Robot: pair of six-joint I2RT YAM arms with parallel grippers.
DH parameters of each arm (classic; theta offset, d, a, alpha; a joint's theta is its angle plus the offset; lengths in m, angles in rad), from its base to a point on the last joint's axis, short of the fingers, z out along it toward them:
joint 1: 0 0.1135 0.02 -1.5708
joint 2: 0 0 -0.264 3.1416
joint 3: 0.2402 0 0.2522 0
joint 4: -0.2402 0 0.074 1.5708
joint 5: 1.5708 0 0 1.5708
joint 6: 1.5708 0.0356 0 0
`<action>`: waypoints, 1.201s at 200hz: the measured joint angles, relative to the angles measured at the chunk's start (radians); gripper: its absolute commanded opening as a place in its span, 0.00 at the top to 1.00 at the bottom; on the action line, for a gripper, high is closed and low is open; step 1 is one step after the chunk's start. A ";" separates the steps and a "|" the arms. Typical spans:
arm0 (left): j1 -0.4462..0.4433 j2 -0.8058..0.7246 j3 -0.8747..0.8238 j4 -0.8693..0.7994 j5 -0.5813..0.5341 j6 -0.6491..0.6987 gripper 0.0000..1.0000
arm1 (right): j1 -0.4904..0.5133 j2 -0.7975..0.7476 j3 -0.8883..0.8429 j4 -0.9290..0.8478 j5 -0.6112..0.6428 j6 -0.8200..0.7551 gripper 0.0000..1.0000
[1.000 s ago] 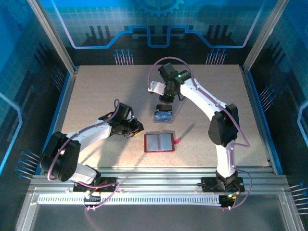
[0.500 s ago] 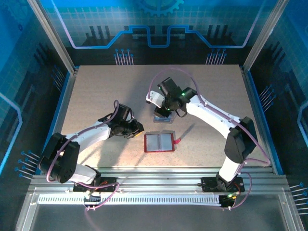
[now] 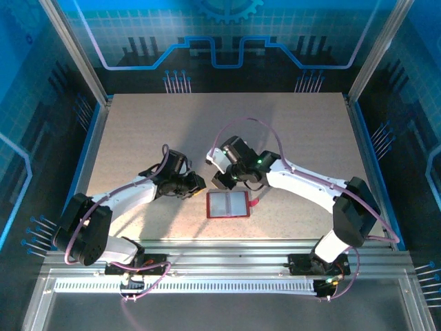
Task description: Take the credit cards out of the card holder
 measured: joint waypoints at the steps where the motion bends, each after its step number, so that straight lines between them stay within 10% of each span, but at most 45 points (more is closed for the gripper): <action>1: 0.000 0.000 0.000 0.000 0.000 0.000 0.79 | 0.001 -0.002 -0.006 0.005 -0.002 0.008 0.72; 145: -0.057 0.053 -0.041 0.049 0.009 -0.064 0.89 | -0.067 -0.067 -0.412 0.393 -0.245 0.586 0.85; 240: -0.057 0.114 -0.041 0.052 0.010 -0.063 0.96 | -0.129 0.063 -0.457 0.544 -0.452 0.800 0.76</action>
